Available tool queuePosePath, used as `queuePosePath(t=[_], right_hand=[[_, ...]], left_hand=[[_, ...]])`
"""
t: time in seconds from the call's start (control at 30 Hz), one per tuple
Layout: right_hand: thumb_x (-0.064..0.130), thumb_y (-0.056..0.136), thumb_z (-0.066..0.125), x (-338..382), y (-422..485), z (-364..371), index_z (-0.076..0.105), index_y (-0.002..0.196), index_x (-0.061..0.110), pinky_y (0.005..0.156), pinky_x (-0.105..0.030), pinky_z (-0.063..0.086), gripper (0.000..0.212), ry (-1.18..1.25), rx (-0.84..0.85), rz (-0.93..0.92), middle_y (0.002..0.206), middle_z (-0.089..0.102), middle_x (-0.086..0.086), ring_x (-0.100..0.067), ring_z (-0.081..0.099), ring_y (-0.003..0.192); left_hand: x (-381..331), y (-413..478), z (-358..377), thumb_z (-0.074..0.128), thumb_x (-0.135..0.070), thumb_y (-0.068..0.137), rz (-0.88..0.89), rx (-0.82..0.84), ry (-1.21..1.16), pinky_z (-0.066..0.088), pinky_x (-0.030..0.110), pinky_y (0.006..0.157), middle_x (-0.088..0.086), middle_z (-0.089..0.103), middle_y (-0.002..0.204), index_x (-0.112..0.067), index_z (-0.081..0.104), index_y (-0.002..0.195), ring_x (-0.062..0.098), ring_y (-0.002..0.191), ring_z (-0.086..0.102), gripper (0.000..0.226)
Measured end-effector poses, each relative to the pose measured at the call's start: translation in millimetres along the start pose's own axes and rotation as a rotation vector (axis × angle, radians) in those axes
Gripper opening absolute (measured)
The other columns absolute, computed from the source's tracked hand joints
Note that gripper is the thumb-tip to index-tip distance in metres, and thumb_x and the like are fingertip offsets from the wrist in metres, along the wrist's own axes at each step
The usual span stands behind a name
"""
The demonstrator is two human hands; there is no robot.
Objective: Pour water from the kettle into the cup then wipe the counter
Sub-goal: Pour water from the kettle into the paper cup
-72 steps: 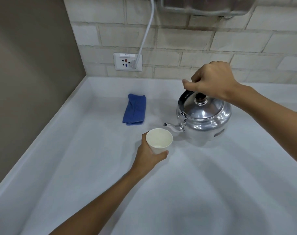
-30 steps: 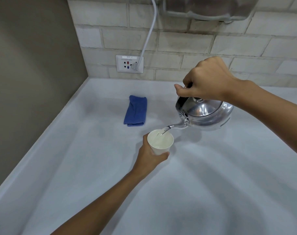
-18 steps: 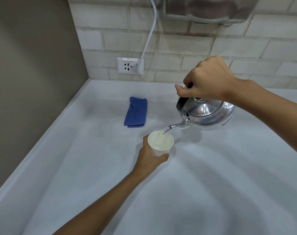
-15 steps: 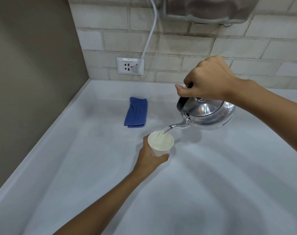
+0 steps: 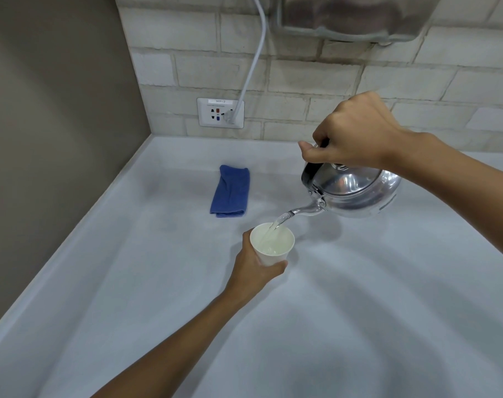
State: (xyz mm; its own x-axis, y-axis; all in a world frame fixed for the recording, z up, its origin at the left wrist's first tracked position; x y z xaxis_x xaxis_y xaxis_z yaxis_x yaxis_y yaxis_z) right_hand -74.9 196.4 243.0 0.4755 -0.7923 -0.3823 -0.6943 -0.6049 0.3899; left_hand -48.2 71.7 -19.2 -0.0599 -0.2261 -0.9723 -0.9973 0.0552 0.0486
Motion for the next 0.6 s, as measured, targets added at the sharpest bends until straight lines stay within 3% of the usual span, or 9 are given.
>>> queuePosePath(t=[0.17,0.4,0.6], right_hand=[[0.032,0.081,0.048,-1.5,-0.6,-0.1,0.041,0.04,0.008,0.049,-0.022,0.011,0.048,0.003,0.001,-0.009,0.038,0.017,-0.005,-0.021,0.016,0.043],[0.034,0.08,0.044,-1.2,0.4,-3.3,0.039,0.04,0.008,0.05,-0.021,0.011,0.048,0.002,-0.01,-0.009,0.038,0.014,-0.003,-0.022,0.017,0.043],[0.032,0.081,0.047,-3.5,1.3,-1.5,0.049,0.042,0.003,0.05,-0.02,0.01,0.049,-0.004,-0.005,-0.011,0.037,0.023,-0.008,-0.025,0.022,0.041]], left_hand=[[-0.4,0.1,0.0,0.083,-0.019,0.063,0.004,-0.002,0.003,0.038,-0.005,0.066,-0.029,0.047,0.101,-0.035,0.033,0.113,-0.013,0.092,0.048,0.072],[0.9,0.7,0.4,0.083,-0.018,0.062,0.009,-0.001,0.004,0.037,-0.006,0.063,-0.028,0.048,0.101,-0.035,0.033,0.112,-0.026,0.09,0.045,0.072],[1.6,0.6,0.2,0.083,-0.016,0.063,0.021,-0.006,0.012,0.035,-0.008,0.064,-0.029,0.046,0.101,-0.035,0.033,0.112,-0.029,0.09,0.043,0.072]])
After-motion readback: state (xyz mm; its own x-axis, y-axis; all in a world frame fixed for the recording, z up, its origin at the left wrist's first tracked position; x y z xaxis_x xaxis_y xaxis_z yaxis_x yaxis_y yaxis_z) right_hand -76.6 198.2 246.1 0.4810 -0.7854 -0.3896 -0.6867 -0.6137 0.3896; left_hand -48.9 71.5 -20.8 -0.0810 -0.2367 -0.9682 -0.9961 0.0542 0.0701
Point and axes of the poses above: each hand's wrist, its own y-axis towards the middle knuckle, its own z-axis out of the palm, x = y × z, the point moved 5 cm from there along y, towards the middle knuckle
